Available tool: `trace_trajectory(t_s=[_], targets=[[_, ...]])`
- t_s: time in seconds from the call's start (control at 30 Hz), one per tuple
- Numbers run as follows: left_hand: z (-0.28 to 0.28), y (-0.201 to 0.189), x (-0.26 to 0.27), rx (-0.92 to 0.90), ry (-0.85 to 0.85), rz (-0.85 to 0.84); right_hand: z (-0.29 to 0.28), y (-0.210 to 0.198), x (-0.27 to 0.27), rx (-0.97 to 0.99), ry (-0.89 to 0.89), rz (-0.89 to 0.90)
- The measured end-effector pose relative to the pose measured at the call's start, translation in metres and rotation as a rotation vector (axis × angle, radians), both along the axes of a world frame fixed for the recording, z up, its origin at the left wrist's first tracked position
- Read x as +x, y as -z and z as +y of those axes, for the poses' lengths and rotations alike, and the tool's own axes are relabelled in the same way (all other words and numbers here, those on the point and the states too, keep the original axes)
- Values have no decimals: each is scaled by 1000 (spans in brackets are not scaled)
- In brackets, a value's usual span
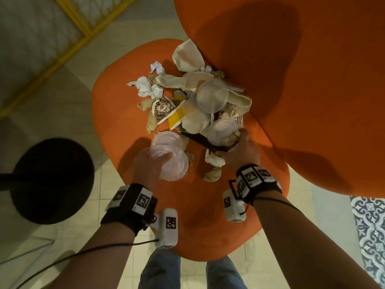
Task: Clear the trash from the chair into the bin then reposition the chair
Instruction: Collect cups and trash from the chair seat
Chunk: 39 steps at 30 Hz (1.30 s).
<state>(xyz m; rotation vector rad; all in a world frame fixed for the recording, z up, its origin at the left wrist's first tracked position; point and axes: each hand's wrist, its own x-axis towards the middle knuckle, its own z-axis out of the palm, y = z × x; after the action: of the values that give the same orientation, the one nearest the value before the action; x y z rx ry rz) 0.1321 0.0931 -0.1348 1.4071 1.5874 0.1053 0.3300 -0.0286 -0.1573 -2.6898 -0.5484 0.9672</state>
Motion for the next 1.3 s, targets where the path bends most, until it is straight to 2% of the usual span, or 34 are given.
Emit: trace_trajectory(t_s=[0.1, 0.23, 0.3, 0.4, 0.6, 0.8, 0.93, 1.0, 1.07, 1.13, 1.2, 1.3], targets=[[-6, 1, 2, -29, 134, -73, -1, 0, -2, 47, -6, 23], [-27, 17, 27, -124, 277, -24, -3, 4, -8, 80, -72, -24], [-38, 27, 39, -125, 341, 40, -5, 3, -10, 98, -95, -45], [-45, 34, 45, 2, 456, 237, -11, 0, -11, 135, -104, -53], [-44, 28, 51, -42, 336, 31, -33, -6, -11, 235, -19, 42], [-40, 24, 42, -40, 257, -33, -57, -8, -15, 281, 77, 99], [-42, 19, 39, -149, 148, -79, -68, -14, -11, 278, 126, 107], [-45, 14, 36, -140, 67, -103, -72, -15, -7, 281, 121, 119], [-50, 3, 32, -119, -5, -207, -75, -17, -3, 276, 89, 125], [-56, -10, 32, -131, 69, -282, -77, -18, 1, 265, 60, 116], [-62, -18, 39, -189, 248, -315, -77, -20, 5, 239, 43, 86], [-73, -9, 61, -172, 501, -215, -76, -24, 11, 211, -8, 42]])
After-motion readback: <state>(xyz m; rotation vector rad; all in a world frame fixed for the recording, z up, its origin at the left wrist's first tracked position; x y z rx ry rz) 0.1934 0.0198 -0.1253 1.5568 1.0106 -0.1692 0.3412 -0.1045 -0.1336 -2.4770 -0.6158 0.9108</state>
